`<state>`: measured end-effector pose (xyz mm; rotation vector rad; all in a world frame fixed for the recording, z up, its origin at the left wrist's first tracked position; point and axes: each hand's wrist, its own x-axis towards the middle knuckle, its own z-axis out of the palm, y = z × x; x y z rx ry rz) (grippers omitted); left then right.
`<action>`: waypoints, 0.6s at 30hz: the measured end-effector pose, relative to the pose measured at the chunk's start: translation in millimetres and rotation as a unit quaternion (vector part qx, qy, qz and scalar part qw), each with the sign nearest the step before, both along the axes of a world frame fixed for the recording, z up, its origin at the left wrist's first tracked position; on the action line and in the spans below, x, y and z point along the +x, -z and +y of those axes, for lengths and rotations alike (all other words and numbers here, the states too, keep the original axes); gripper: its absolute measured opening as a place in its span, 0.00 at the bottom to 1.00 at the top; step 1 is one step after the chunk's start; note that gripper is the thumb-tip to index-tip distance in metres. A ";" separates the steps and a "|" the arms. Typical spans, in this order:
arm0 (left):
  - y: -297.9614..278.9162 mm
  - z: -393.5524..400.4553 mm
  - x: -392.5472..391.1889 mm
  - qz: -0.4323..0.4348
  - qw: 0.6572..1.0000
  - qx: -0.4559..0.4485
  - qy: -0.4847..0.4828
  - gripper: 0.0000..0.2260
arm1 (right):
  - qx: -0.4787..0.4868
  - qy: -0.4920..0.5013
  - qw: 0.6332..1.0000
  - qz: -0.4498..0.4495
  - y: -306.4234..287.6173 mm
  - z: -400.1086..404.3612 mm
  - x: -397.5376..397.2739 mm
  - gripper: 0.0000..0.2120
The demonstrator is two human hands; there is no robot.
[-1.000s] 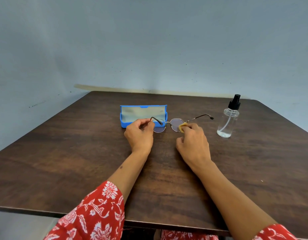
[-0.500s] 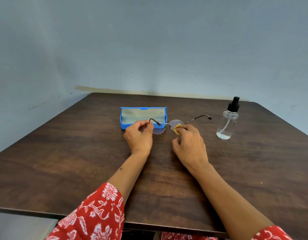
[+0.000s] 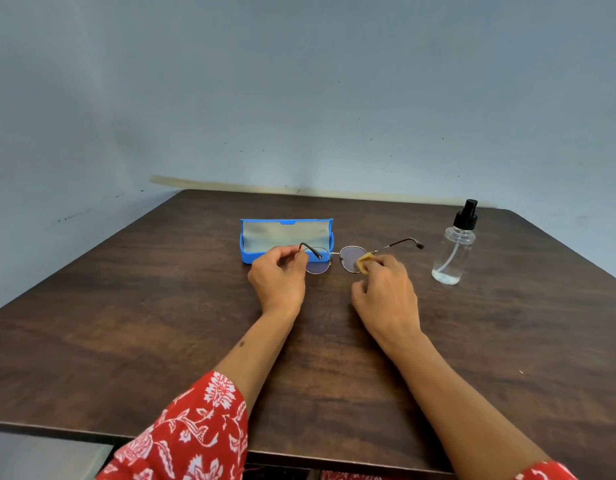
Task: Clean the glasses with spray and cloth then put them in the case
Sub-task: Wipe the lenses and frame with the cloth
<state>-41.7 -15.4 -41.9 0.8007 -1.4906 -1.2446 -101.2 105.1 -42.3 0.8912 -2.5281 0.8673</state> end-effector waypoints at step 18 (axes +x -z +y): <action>-1.8 0.7 0.9 0.007 1.000 0.006 0.005 0.05 | -0.010 0.009 1.000 -0.002 -0.7 0.3 0.1 0.14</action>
